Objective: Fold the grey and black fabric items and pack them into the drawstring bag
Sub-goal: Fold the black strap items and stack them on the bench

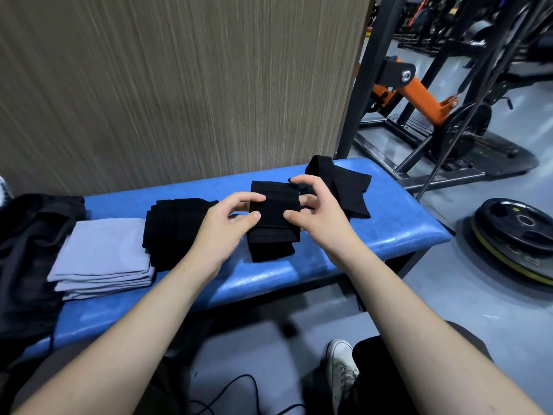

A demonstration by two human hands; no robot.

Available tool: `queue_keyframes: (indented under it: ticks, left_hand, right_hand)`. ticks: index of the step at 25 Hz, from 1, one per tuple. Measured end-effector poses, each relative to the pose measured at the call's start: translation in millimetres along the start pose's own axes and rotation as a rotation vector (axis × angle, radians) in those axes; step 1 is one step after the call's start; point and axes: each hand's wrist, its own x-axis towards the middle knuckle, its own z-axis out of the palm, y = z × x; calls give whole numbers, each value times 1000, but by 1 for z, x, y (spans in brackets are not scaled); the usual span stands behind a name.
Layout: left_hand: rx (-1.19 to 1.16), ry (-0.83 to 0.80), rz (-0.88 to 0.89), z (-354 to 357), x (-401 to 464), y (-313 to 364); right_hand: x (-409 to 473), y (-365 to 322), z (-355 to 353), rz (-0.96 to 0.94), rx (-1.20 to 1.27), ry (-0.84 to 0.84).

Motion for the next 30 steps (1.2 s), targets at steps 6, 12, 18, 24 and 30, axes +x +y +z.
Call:
queue_keyframes:
  ticks: [6,12,18,24,30]
  left_hand:
    - [130,46,-52,-3,8,-14]
    - [380,-38,-57,-3,11,-18]
    - [618,-52,-81,3,27,-31]
    - [794,-99,-101,13,30,-41]
    - [899,-133,-126,25,21,-41]
  right_hand:
    - [3,1,-5,61,-269,-110]
    - [22,8,-6,80,-431,-149]
    - [42,23,0,100,-533,-173]
    - [47,31,6,141,-654,-229]
    - [45,37,4,119,-762,-299]
